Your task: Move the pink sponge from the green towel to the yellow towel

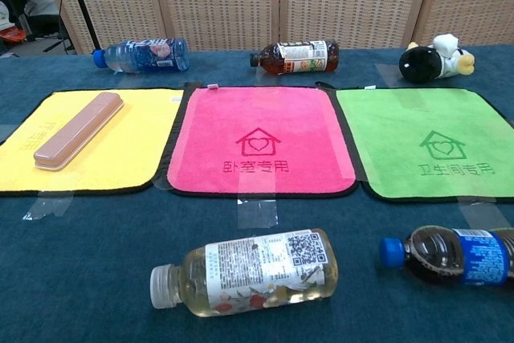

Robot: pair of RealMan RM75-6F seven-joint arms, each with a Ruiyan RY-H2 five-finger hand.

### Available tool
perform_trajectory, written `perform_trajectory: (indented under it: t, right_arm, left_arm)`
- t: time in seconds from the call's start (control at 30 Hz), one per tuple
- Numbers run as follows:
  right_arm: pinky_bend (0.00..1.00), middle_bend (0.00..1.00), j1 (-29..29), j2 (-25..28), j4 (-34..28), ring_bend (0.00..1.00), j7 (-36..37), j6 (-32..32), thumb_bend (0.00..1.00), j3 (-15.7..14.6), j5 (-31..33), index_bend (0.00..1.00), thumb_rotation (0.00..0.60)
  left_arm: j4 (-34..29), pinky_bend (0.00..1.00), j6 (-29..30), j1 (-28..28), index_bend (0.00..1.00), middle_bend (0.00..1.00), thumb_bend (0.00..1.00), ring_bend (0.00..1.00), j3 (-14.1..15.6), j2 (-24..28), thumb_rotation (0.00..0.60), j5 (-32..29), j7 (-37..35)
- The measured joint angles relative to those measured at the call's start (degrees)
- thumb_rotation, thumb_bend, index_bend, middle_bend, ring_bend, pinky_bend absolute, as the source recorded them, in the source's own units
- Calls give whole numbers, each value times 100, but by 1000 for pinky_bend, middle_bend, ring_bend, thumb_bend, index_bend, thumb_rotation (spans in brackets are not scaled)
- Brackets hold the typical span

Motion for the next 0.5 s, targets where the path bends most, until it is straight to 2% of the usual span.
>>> perform_trajectory:
  t: [0.13,0.3,0.5]
  right_arm:
    - [0,0,17,-4,-26,0,-4,-73,337,-34,-4,69,600]
    - [0,0,43,-15,-102,0,-88,-128,337,-97,-108,69,600]
    - [0,0,60,-25,-104,0,-115,-198,337,-120,-91,69,600]
  left_arm:
    - [209,21,35,197,0,0,124,0,-46,41,600,93,-220]
    - [328,21,40,379,0,0,125,0,-326,177,600,65,-415]
    - [356,21,-176,502,0,0,125,0,-517,200,600,36,-422]
